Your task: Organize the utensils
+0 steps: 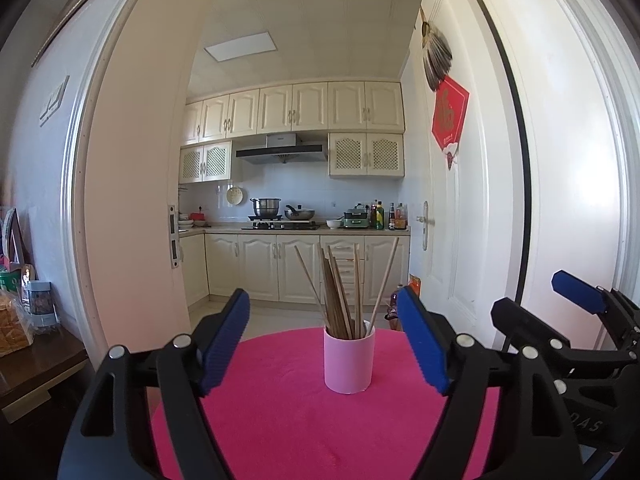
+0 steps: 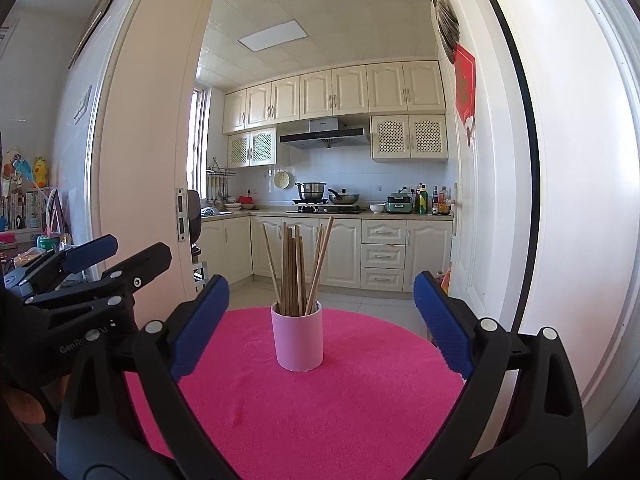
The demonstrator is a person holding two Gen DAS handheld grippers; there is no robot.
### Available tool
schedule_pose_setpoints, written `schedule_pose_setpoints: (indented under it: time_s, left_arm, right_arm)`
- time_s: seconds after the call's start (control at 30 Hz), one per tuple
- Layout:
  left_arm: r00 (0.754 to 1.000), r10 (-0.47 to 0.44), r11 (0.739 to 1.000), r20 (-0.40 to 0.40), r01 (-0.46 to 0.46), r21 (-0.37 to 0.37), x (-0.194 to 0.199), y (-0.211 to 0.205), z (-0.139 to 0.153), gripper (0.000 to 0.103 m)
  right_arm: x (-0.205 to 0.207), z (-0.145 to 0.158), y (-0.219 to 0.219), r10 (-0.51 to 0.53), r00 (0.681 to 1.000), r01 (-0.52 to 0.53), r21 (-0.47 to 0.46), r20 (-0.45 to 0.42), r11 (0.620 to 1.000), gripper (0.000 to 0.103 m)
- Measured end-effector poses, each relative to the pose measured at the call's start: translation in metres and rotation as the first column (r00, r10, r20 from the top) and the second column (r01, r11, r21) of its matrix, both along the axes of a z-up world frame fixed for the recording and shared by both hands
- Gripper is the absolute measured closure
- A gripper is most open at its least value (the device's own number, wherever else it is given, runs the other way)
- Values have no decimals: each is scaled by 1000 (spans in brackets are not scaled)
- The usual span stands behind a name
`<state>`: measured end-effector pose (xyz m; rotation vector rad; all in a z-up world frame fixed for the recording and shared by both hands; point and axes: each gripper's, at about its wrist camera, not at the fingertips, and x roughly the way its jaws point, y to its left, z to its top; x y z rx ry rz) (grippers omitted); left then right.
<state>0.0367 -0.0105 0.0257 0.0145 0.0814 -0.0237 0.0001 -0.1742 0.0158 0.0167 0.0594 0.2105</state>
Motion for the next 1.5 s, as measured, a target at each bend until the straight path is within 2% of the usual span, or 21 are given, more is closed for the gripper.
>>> schedule_pose_setpoints:
  time_s: [1.5]
  left_arm:
    - [1000,4,1000,11,-4,17,-1,-4,-5,28]
  right_arm:
    - [-1,-1,-4,0,1000,0,-1,-2,1000,11]
